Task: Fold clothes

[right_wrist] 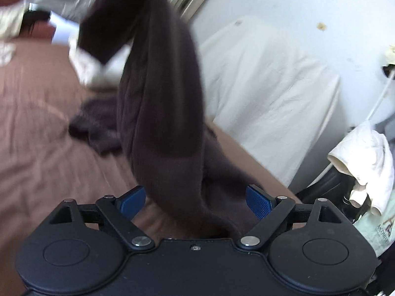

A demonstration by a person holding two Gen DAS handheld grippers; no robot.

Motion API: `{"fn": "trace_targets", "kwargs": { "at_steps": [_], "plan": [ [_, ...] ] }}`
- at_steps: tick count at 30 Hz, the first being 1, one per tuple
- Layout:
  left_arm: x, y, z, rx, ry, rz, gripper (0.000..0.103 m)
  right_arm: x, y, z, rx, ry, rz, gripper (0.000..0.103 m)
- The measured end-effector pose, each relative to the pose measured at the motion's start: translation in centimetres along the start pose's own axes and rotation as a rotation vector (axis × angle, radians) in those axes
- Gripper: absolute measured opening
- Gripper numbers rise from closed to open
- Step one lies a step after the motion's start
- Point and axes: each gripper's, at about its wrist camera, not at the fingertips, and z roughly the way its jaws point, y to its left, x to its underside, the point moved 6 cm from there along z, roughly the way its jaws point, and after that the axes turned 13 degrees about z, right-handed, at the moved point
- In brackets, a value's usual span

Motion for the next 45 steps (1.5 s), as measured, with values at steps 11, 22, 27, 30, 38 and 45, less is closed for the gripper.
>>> {"fn": "trace_targets", "kwargs": {
  "at_steps": [11,22,27,30,38,45],
  "plan": [
    [-1.6,3.7,-3.2,-0.083,-0.060,-0.115,0.014,-3.9,-9.1,2.9,-0.038,0.006,0.486,0.016],
    [0.5,2.1,-1.5,0.084,0.239,-0.112,0.017,2.7,6.3,-8.3,-0.638,0.193,0.456,0.017],
    [10.4,-0.1,1.5,0.087,0.560,-0.147,0.018,6.5,8.0,-7.0,-0.659,0.320,0.554,0.021],
    [14.2,-0.1,1.4,0.081,0.646,-0.166,0.019,6.4,6.8,-7.4,-0.674,0.327,0.569,0.028],
    [12.6,2.3,0.2,-0.021,0.541,-0.168,0.031,9.4,-2.0,-8.0,-0.493,0.301,0.891,0.053],
    [10.6,0.9,-0.6,0.120,0.412,-0.259,0.031,13.1,-12.0,-9.0,-0.228,0.196,1.197,0.061]
  ]
}}
